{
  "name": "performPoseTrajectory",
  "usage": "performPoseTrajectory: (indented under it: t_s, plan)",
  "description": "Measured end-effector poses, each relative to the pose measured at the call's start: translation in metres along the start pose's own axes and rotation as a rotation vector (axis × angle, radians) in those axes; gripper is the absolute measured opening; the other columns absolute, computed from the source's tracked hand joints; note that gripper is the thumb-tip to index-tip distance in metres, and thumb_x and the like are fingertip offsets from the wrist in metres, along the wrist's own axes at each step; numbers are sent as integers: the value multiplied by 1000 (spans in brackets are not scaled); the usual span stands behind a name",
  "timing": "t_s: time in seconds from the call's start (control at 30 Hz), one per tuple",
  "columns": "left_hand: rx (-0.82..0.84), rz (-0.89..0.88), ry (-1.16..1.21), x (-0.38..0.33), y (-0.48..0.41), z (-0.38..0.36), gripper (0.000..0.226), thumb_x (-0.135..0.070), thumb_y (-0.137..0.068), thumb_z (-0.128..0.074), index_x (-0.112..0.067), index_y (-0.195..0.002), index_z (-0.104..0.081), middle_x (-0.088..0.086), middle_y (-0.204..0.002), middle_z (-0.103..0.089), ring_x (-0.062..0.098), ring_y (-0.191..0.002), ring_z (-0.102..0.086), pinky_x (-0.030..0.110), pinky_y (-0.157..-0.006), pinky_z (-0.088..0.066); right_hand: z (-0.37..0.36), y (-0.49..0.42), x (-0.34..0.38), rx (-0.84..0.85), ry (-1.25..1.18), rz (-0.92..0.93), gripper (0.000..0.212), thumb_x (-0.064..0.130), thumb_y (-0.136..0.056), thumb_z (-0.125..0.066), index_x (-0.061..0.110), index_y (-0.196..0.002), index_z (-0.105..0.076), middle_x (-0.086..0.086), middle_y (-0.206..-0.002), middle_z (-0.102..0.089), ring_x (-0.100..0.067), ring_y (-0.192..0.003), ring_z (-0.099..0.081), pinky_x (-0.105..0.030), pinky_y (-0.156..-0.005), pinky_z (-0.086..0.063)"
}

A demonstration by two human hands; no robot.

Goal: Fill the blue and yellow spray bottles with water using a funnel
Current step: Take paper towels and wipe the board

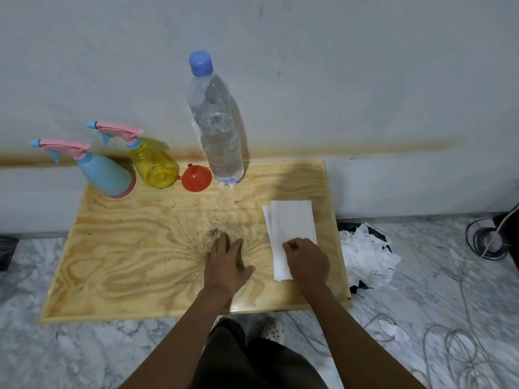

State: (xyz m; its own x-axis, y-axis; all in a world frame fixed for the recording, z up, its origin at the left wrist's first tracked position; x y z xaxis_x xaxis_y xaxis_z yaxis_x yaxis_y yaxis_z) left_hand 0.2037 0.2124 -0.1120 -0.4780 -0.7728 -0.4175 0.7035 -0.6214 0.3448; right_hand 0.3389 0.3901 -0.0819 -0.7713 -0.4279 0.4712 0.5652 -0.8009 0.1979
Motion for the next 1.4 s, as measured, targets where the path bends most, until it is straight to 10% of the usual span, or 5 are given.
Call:
performPoseTrajectory:
  t_s: [0.23, 0.97, 1.13, 1.4]
  plan:
    - [-6, -398, 44, -82, 13, -17, 58, -42, -95, -54, -27, -149, -40, 2, -162, -25, 20, -150, -20, 39, -119, -29, 6, 3, -12, 18, -226, -86, 16, 37, -97, -54, 28, -100, -66, 15, -90, -65, -5, -78, -60, -20, -65, -41]
    - [211, -331, -68, -92, 13, -45, 81, -64, -81, -26, -28, -154, -27, 10, -162, -17, 30, -148, -20, 46, -116, -24, 93, 21, -14, -125, -591, 12, 13, 31, -102, -47, 20, -101, -54, 11, -85, -60, -1, -78, -57, -17, -65, -40]
    - [200, -316, 57, -78, 13, -44, 60, -45, -93, -46, -21, -147, -39, 10, -162, -17, 36, -140, -34, 46, -102, -45, 101, 24, -14, -161, -623, -23, 14, 34, -102, -46, 21, -100, -52, 10, -82, -58, -1, -74, -55, -16, -62, -39]
    - [189, -297, 105, -77, 13, -39, 58, -35, -96, -56, -20, -149, -36, 1, -161, -25, 23, -148, -24, 37, -116, -31, 144, 30, 3, -310, -740, 63, 6, 22, -103, -47, 18, -99, -49, 7, -78, -55, 5, -62, -52, -10, -60, -41]
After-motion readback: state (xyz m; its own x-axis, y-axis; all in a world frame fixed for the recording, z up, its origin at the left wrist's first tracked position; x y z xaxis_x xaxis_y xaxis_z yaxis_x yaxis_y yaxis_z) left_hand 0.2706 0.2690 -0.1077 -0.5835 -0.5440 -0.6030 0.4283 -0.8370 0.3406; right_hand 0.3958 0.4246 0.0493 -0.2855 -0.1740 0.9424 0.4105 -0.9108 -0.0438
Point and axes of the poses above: each hand's wrist, its own y-axis away from the middle knuckle, its own z-axis out of the back of the hand, x = y × z, the point moved 10 cm from there along -y, towards the middle knuckle
